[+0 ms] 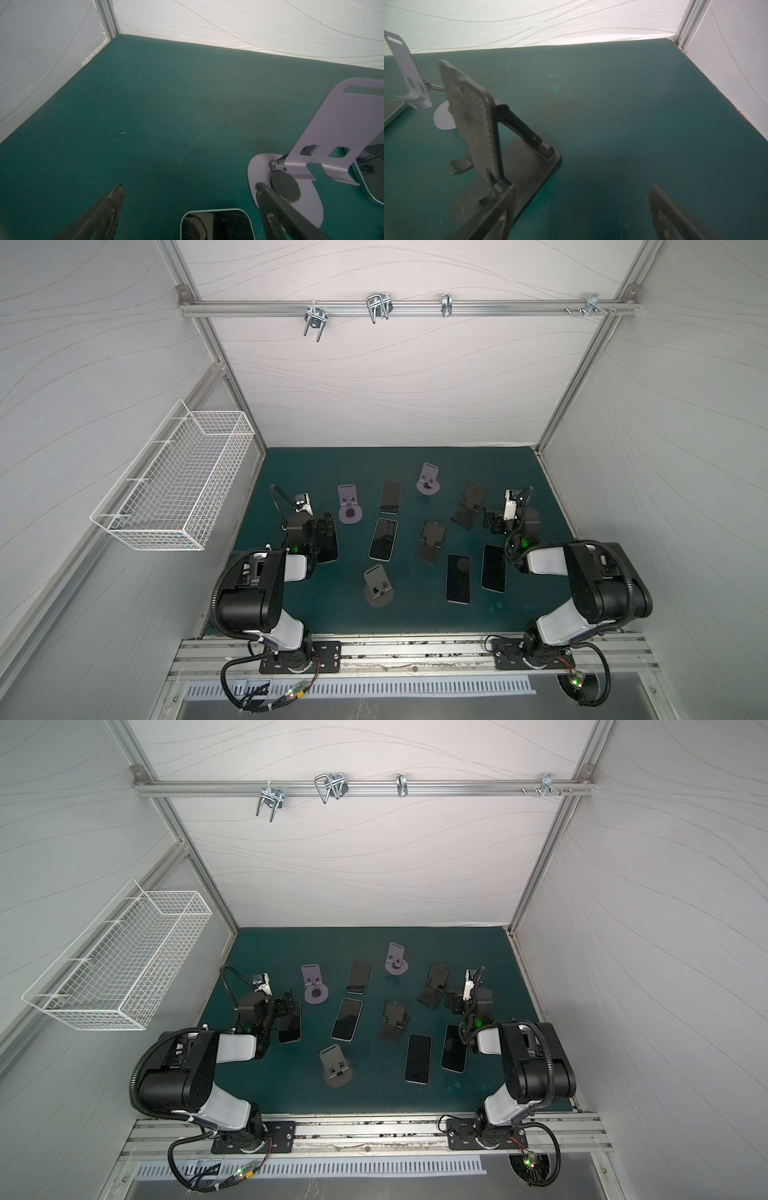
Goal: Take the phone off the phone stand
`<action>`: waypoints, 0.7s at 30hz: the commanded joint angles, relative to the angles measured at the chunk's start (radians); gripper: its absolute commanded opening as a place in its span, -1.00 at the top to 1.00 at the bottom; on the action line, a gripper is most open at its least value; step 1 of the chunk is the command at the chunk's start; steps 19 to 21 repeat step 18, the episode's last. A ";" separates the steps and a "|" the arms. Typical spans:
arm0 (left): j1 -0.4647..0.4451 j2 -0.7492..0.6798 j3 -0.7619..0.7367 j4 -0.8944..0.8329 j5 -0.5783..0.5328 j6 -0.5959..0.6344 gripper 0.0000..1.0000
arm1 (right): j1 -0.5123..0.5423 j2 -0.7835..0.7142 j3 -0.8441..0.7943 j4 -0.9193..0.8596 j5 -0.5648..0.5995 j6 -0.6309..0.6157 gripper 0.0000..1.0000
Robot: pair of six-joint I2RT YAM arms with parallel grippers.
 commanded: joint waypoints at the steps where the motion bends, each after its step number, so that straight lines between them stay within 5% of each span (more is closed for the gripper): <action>1: -0.008 0.012 0.031 0.021 -0.022 0.018 -0.98 | 0.003 0.002 0.006 -0.011 0.019 -0.019 -0.98; 21: -0.001 0.011 0.029 0.019 0.000 0.016 -0.98 | 0.005 0.002 0.007 -0.011 0.021 -0.020 -0.98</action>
